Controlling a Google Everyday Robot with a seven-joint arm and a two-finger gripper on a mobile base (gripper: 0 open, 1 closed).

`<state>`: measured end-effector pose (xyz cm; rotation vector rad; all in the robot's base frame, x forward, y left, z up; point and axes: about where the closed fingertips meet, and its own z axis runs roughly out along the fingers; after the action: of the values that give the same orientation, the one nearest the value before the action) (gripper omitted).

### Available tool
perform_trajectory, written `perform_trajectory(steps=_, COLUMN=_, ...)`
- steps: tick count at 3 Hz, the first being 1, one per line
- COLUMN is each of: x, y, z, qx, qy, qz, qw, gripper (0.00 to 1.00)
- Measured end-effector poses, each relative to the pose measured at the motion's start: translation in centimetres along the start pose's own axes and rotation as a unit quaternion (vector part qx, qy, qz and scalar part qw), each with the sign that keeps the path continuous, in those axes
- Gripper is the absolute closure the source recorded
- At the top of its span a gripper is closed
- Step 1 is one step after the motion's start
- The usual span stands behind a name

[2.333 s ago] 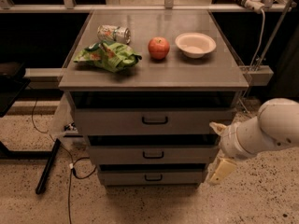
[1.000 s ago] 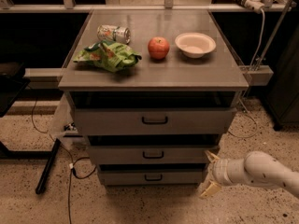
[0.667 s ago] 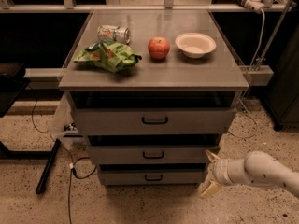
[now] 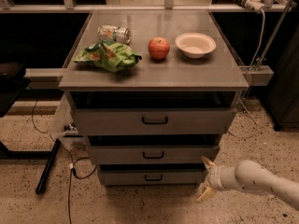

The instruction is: Open bottom drawer

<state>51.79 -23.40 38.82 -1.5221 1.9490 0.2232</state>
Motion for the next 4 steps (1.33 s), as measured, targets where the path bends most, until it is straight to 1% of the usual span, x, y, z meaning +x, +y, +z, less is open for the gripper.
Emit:
perform_trajectory(steps=1, x=3.2, y=0.4, z=4.4, qx=0.014, qy=0.004, qz=-0.010, qw=0.9998, gripper=0.00)
perform_trajectory(steps=2, x=4.9, y=0.6, z=7.7, qx=0.019, qy=-0.016, qz=-0.021, qw=0.9995, gripper=0.00)
perform_trajectory(steps=3, x=5.0, y=0.5, z=9.8, qx=0.016, qy=-0.053, qz=-0.062, qw=0.9965, gripper=0.00)
perform_trajectory(steps=4, x=5.6, y=0.0, z=11.1, qx=0.006, qy=-0.086, qz=-0.096, qw=0.9917, gripper=0.00)
